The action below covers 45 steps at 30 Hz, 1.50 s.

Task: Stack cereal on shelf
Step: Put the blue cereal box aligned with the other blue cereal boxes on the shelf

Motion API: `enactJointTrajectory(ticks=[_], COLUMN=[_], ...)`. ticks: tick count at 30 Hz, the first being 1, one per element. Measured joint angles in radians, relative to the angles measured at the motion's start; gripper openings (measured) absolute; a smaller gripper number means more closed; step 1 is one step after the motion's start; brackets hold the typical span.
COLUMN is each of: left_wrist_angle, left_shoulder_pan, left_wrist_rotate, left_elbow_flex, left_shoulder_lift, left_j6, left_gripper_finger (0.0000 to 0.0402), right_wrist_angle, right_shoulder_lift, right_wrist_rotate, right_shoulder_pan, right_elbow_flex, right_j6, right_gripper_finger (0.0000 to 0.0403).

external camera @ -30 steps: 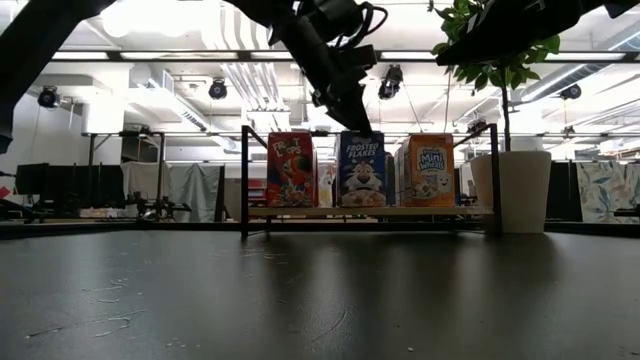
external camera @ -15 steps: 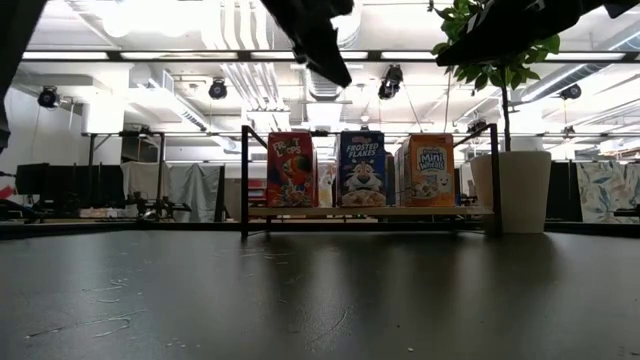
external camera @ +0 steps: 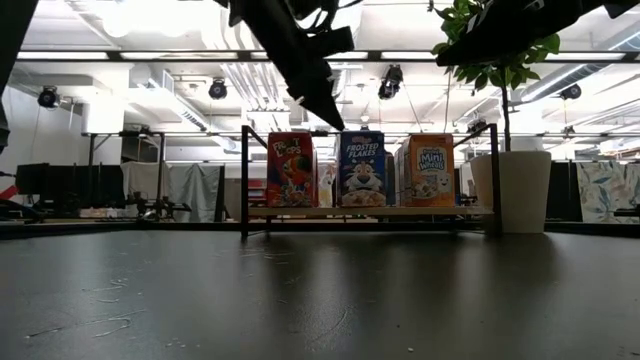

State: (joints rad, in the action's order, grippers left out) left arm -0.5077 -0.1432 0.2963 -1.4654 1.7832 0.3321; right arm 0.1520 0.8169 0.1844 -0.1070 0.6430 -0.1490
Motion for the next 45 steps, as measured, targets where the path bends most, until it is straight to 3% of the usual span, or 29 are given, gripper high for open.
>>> enactJointTrajectory(ticks=[6,32,40,45], left_wrist_angle=[0.029,0.055,-0.143,-0.155], left_shoulder_pan=[-0.025,-0.067,-0.066,-0.099], left_wrist_rotate=[0.001,0.001,0.018,0.018], left_elbow_flex=[-0.004,0.008,-0.150,-0.180], left_shoulder_lift=[0.012,0.016,0.009,0.011], left_j6=[0.000,-0.007,0.038,0.069], left_gripper_finger=[0.0002,0.0001,0.0001,0.0000], right_wrist_angle=[0.000,0.000,0.002,0.002], right_shoulder_lift=[0.000,0.003,0.003,0.003], right_wrist_rotate=[0.000,0.000,0.000,0.000], right_shoulder_pan=[0.000,0.000,0.001,0.001], right_elbow_flex=[0.000,0.000,0.000,0.000], right_j6=[-0.008,-0.026,-0.026,-0.026], right_gripper_finger=[0.0013,0.0013,0.0013,0.0013])
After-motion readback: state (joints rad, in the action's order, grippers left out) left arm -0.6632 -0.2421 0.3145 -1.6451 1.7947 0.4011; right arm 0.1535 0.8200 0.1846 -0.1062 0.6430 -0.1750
